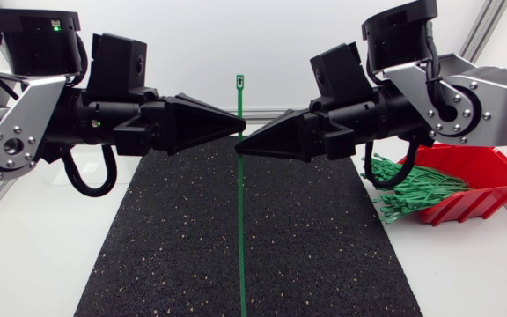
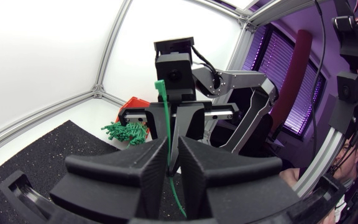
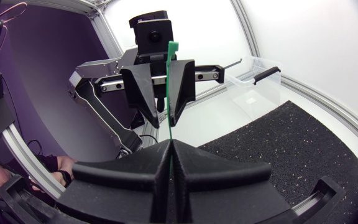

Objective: Take a green cable tie from the red box, thread the tail through the head to close it, then place it in the transparent bin on the left.

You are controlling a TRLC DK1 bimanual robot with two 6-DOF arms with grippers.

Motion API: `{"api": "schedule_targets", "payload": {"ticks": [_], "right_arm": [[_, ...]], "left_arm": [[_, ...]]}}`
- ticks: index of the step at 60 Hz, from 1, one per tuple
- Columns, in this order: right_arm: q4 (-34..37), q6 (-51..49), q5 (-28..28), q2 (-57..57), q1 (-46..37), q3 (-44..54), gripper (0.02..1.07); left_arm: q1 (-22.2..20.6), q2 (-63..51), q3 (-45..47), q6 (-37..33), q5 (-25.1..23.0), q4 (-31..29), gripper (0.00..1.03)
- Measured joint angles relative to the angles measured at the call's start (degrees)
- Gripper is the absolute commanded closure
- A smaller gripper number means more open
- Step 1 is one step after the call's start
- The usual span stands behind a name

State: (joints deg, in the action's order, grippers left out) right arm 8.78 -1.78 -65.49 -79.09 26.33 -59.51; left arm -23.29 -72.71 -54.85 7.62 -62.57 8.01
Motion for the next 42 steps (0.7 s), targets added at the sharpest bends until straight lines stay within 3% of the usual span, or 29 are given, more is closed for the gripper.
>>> {"api": "schedule_targets", "payload": {"ticks": [4,32,42], "right_arm": [[0.0,0.0,0.2,0.0,0.0,0.4,1.01],[0.0,0.0,0.4,0.0,1.0,1.6,1.01],[0.0,0.0,0.4,0.0,1.0,1.6,1.01]], "left_arm": [[0.0,0.0,-0.1,0.1,0.0,0.1,0.66],[1.5,-1.5,-2.6,0.3,0.0,0.9,0.66],[1.9,-2.7,-2.6,0.3,0.0,0.9,0.76]]}}
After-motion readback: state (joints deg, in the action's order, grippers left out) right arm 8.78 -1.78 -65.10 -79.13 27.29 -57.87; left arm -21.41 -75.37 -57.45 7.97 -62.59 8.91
